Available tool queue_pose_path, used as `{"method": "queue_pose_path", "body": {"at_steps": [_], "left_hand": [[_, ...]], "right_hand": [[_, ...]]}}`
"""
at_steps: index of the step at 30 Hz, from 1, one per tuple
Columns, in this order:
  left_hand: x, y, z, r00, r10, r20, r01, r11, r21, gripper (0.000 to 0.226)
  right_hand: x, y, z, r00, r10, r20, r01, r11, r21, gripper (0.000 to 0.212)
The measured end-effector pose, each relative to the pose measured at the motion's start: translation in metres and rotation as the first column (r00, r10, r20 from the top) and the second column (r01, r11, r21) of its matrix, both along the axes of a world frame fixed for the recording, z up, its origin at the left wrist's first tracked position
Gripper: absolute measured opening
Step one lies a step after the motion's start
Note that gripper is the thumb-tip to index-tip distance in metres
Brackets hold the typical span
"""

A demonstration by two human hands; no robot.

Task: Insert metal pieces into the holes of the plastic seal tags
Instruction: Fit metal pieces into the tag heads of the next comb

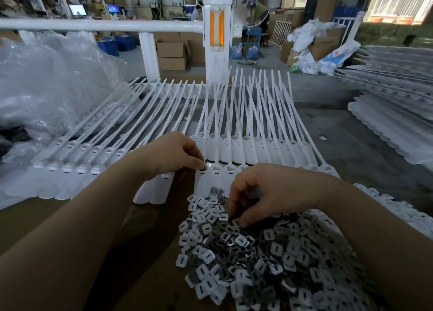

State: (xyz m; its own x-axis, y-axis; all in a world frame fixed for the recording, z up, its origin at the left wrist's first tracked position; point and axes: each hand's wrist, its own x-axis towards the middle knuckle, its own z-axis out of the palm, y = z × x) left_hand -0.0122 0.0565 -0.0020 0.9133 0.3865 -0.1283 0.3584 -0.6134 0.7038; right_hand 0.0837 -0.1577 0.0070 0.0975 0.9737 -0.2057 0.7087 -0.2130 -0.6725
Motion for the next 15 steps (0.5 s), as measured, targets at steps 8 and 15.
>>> {"method": "queue_pose_path", "body": {"at_steps": [8,15], "left_hand": [[-0.001,-0.014,0.006,0.971,-0.129,0.201,0.136,0.991,-0.019,0.002],[-0.002,-0.026,0.011,0.954,-0.292,0.067,0.293,0.866,-0.406,0.019]], "right_hand": [[0.001,0.002,-0.004,0.998,-0.030,0.046,0.027,0.997,0.077,0.011],[0.007,0.005,-0.008,0.946,-0.298,-0.127,0.321,0.814,0.484,0.015]]}}
